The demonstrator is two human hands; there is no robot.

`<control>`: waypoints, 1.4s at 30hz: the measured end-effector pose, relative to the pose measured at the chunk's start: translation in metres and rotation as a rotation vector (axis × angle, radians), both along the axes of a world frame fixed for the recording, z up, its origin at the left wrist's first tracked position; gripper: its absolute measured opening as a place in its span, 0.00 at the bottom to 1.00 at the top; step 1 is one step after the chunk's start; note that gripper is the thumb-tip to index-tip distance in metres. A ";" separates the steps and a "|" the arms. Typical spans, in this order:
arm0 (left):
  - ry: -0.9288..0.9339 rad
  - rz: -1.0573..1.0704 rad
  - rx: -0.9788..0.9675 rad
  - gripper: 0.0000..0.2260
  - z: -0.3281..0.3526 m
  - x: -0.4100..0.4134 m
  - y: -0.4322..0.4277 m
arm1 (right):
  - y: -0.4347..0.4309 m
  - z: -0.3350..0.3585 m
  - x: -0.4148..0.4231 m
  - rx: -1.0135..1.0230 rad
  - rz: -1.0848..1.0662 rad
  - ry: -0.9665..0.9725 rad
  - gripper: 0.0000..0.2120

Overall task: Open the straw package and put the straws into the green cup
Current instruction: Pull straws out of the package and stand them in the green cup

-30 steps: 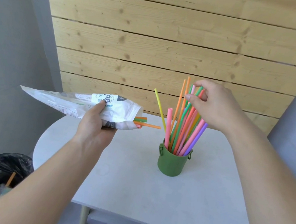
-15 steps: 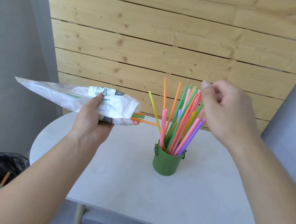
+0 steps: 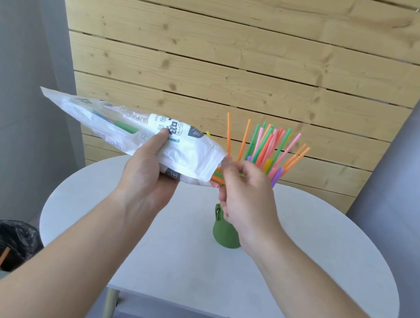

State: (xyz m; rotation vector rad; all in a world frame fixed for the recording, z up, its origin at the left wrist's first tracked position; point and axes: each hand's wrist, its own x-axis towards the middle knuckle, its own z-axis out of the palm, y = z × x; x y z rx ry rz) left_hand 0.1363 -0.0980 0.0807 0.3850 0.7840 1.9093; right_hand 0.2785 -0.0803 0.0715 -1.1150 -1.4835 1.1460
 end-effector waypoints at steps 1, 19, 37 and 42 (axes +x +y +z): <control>0.000 0.002 -0.003 0.05 0.000 -0.001 0.001 | 0.000 -0.001 0.000 -0.014 0.014 0.027 0.12; -0.062 0.024 -0.008 0.06 -0.001 -0.013 0.002 | 0.008 0.002 0.013 -0.105 0.075 0.222 0.09; -0.152 0.017 -0.056 0.05 -0.008 -0.018 0.009 | 0.008 -0.005 0.013 0.068 0.051 0.126 0.06; -0.195 0.037 -0.052 0.05 -0.007 -0.026 0.011 | 0.011 0.000 0.020 0.166 0.032 0.064 0.06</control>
